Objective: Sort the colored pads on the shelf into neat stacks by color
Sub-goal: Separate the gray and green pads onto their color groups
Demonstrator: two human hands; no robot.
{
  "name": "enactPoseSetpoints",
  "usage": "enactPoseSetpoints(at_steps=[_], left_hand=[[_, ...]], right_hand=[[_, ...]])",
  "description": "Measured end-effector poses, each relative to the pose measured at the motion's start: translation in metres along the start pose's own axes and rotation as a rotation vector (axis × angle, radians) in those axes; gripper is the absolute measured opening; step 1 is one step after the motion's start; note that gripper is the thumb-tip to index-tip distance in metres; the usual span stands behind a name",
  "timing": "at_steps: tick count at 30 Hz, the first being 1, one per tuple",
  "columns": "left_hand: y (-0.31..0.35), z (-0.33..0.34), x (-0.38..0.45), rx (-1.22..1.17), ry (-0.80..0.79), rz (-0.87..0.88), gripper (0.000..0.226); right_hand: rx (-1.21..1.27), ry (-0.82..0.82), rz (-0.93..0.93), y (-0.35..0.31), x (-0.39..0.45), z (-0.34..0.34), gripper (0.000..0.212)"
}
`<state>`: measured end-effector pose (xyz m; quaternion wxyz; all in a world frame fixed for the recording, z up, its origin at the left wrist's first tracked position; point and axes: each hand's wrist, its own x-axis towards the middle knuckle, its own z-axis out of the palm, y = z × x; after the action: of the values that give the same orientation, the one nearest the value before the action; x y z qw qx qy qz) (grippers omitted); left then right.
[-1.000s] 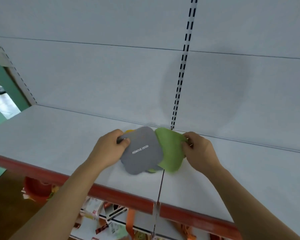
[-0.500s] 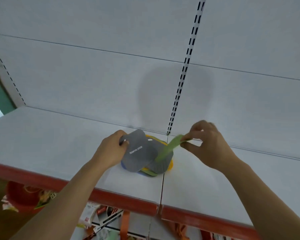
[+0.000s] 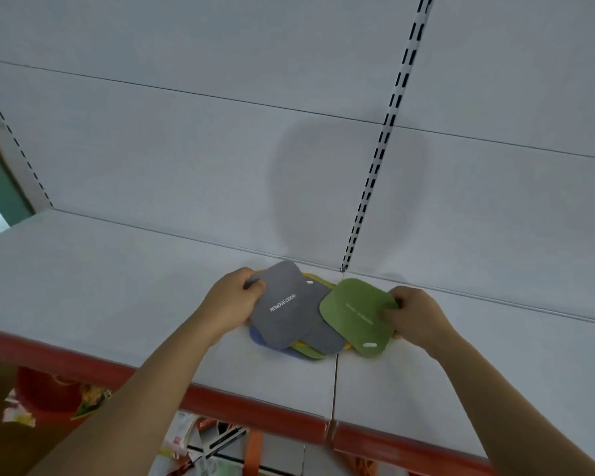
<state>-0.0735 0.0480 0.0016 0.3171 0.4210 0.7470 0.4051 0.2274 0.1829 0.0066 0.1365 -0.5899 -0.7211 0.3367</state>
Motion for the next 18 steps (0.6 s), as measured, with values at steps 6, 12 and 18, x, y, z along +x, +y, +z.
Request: enactPoseSetpoints(at_steps=[6, 12, 18], left_hand=[[0.007, -0.009, 0.012, 0.145, -0.141, 0.046, 0.012], [0.023, -0.01, 0.021, 0.201, -0.036, 0.252, 0.026], [0.06, 0.033, 0.026, 0.068, -0.16, 0.409, 0.02]], right_hand=[[-0.044, -0.083, -0.046, -0.009, 0.009, -0.003, 0.016], [-0.043, 0.15, -0.265, 0.0, -0.008, -0.011, 0.025], [0.081, 0.405, -0.241, 0.023, -0.056, -0.05, 0.018]])
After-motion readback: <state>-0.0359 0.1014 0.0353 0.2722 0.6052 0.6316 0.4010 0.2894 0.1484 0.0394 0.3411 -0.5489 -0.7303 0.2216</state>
